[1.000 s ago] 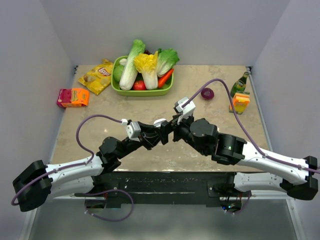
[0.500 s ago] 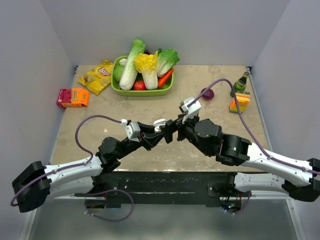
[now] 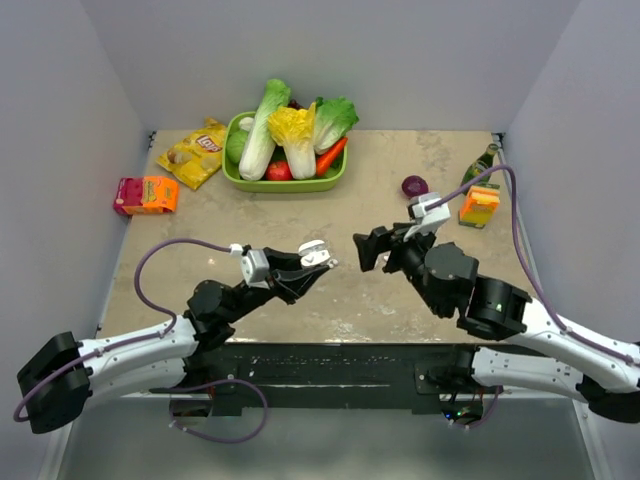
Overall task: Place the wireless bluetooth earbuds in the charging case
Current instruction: Place the earbud in the charging case, then pick up the earbud from the center of the board.
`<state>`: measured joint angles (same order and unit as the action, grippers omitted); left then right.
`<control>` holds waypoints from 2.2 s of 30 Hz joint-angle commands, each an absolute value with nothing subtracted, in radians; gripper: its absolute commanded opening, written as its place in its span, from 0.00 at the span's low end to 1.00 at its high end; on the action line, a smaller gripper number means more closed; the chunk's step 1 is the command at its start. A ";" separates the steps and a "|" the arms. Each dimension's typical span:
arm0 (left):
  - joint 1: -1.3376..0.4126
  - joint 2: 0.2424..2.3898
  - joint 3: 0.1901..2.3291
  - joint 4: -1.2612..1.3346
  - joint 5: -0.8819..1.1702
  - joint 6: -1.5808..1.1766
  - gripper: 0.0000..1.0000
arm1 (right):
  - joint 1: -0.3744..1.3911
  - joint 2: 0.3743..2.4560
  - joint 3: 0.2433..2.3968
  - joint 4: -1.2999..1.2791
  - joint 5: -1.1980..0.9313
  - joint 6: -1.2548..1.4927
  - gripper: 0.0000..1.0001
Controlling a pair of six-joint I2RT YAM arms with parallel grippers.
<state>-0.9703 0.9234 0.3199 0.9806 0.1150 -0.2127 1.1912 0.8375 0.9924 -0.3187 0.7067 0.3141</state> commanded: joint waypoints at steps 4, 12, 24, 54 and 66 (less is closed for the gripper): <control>-0.976 0.804 0.227 1.052 0.100 -0.216 0.00 | 0.820 0.936 0.815 -0.319 0.435 0.457 0.81; -0.979 0.718 0.176 1.034 0.098 -0.258 0.00 | 0.611 1.035 0.637 -0.172 0.337 0.528 0.25; -0.982 0.709 0.121 1.075 0.112 -0.305 0.00 | 0.577 1.296 0.620 -0.083 0.368 0.541 0.00; -0.986 0.713 0.124 1.048 0.087 -0.282 0.00 | 0.545 1.664 0.860 -0.060 0.407 0.557 0.00; -0.986 0.742 0.129 1.062 0.089 -0.281 0.00 | 0.543 1.589 0.930 -0.057 0.299 0.460 0.46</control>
